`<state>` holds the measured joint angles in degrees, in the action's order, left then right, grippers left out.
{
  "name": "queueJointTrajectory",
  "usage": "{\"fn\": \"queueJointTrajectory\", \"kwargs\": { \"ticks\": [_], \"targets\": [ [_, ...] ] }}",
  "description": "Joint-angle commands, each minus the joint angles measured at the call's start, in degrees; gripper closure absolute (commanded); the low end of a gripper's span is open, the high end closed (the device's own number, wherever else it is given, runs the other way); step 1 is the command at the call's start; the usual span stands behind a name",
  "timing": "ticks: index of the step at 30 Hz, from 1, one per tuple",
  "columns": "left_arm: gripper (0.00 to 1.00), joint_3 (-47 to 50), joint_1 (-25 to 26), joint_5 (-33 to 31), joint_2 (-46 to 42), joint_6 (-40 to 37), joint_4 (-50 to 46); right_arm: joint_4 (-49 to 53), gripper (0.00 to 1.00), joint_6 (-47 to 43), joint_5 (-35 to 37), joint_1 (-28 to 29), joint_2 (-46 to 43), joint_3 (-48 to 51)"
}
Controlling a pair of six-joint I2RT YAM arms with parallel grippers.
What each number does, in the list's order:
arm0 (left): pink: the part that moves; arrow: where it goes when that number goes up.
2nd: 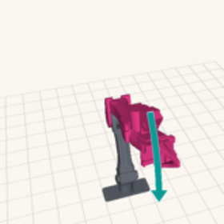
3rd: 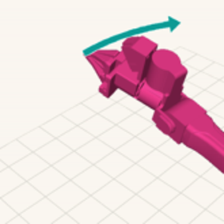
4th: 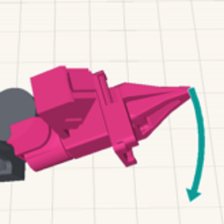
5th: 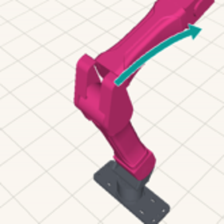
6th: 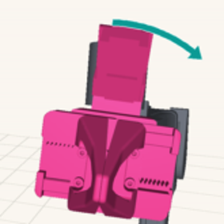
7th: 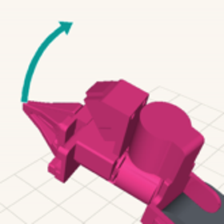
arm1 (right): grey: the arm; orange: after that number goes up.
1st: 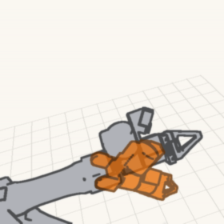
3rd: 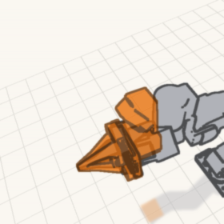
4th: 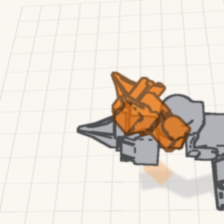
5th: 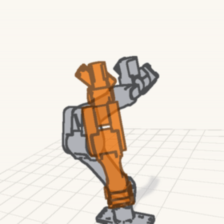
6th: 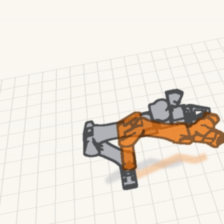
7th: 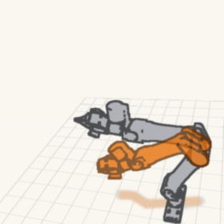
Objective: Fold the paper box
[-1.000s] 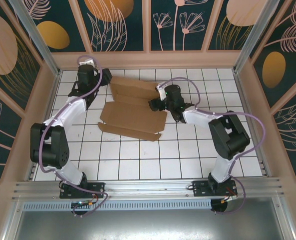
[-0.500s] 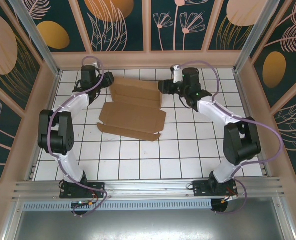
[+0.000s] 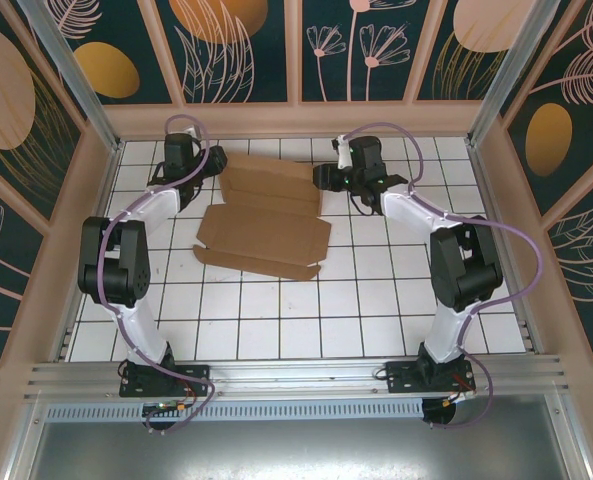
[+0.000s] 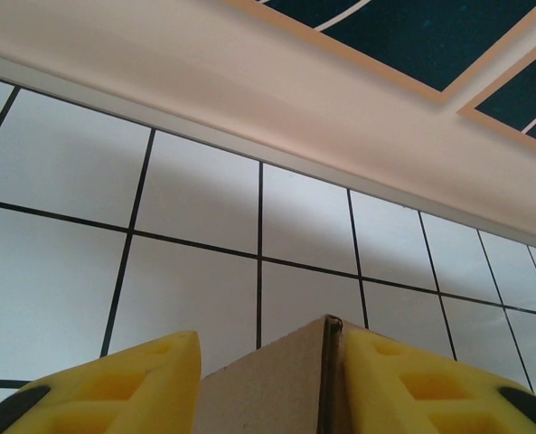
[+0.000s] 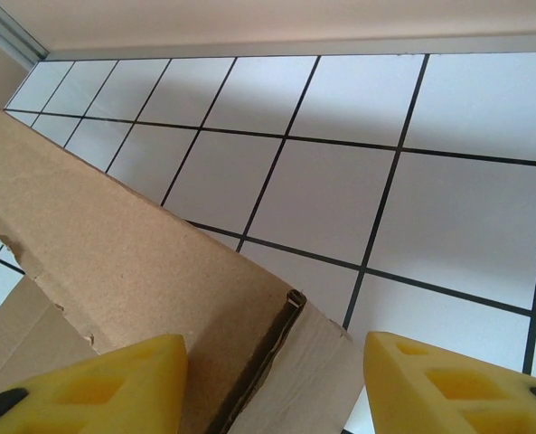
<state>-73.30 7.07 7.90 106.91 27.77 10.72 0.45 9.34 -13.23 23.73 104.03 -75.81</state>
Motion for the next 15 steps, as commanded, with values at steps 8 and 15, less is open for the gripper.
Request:
{"fn": "queueJointTrajectory", "kwargs": {
  "ticks": [8, 15],
  "targets": [
    [0.43, -5.81, -0.04, -0.14, -7.0, 3.87, -5.96, 8.73, 0.52, -1.35, 0.72, 0.53, -3.74, -7.62],
    [0.46, 1.06, 0.05, 2.06, -17.8, 13.72, -4.97, 11.24, 0.92, -1.71, -3.05, 1.62, -1.45, -9.52]
  ]
}}
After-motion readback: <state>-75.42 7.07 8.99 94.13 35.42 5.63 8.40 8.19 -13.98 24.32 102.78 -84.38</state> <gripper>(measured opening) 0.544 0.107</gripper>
